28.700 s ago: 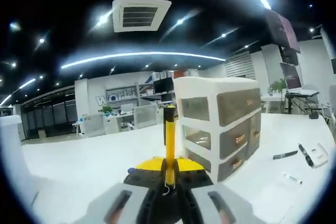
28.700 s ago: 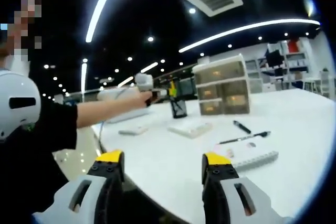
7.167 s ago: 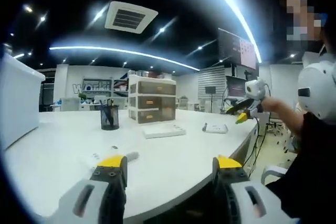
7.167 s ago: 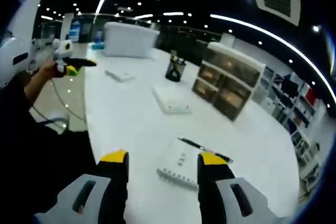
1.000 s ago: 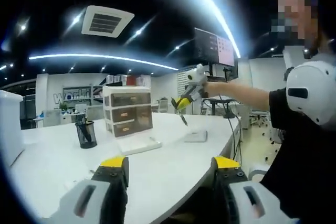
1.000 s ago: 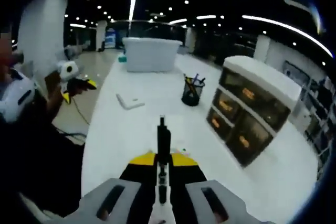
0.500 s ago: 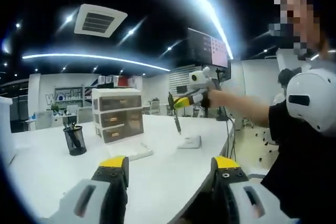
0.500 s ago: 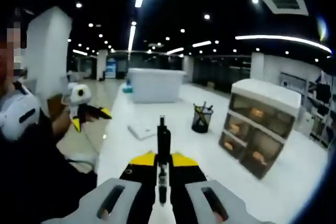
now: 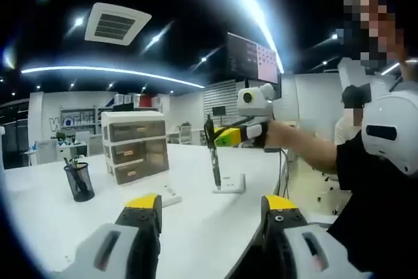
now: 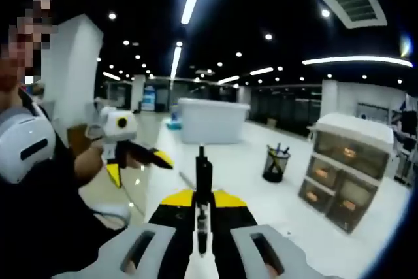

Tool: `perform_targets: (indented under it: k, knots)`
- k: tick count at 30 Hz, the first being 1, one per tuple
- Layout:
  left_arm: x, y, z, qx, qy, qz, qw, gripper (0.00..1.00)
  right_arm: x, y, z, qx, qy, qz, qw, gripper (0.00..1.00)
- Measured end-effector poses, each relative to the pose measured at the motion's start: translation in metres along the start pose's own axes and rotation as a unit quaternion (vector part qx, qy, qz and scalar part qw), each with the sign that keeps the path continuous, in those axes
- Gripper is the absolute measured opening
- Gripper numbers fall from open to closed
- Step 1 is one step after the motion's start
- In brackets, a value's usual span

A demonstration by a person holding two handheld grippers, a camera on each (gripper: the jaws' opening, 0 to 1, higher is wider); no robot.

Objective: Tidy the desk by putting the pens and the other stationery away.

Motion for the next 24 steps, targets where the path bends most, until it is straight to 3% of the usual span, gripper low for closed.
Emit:
perform_targets:
  k: [11,24]
  knots:
    - [0.016,0.000,0.001,-0.023,-0.019,-0.008,0.9995,0.58,0.018,0.032,0.008,-0.005,-0.032,0.034,0.9989,0.06]
    - [0.029,0.001,-0.002,-0.047,-0.034,-0.017,0.9981,0.41,0.036,0.063,0.000,0.012,-0.043,0.071,0.9965,0.06]
Point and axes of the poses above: the point that each gripper's makers call its tool centre point, and the gripper's own axes: x roughly forward along the fingers, y roughly to its left, z roughly out of its top, the point moved 6 cm from there along -x, roughly backward along the fingers, and after that the axes turned 7 degrees about -z, right-handed, at the moved point
